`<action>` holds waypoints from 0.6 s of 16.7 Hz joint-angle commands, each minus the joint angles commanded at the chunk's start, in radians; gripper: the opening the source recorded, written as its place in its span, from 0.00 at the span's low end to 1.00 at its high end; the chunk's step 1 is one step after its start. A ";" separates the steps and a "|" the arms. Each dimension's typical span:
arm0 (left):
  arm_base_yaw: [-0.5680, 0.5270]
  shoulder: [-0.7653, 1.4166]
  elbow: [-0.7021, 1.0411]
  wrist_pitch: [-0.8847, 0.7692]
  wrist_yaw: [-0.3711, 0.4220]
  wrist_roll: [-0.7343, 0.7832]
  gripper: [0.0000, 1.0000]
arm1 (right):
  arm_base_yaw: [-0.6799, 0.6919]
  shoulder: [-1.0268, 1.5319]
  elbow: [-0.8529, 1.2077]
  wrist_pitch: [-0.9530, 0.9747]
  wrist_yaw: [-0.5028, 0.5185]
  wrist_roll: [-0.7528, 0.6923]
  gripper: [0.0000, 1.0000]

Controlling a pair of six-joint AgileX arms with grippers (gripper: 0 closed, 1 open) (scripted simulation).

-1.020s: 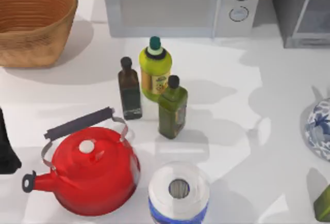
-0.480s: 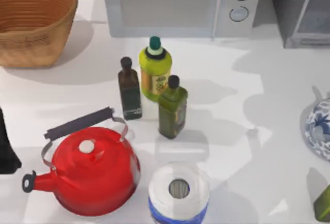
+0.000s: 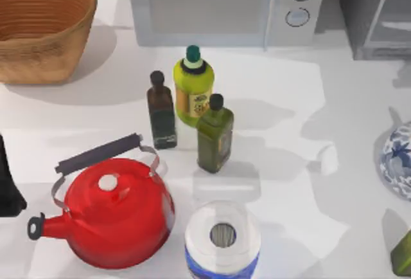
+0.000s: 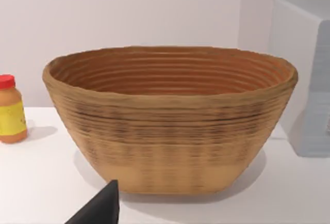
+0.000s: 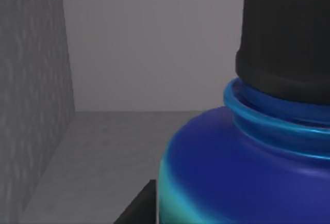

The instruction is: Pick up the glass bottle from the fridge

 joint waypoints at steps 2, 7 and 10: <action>0.000 0.000 0.000 0.000 0.000 0.000 1.00 | -0.003 -0.011 -0.015 0.009 -0.002 0.000 0.00; 0.000 0.000 0.000 0.000 0.000 0.000 1.00 | 0.004 -0.016 -0.012 0.005 -0.003 0.000 0.00; 0.000 0.000 0.000 0.000 0.000 0.000 1.00 | 0.018 -0.112 -0.021 -0.010 -0.012 -0.011 0.00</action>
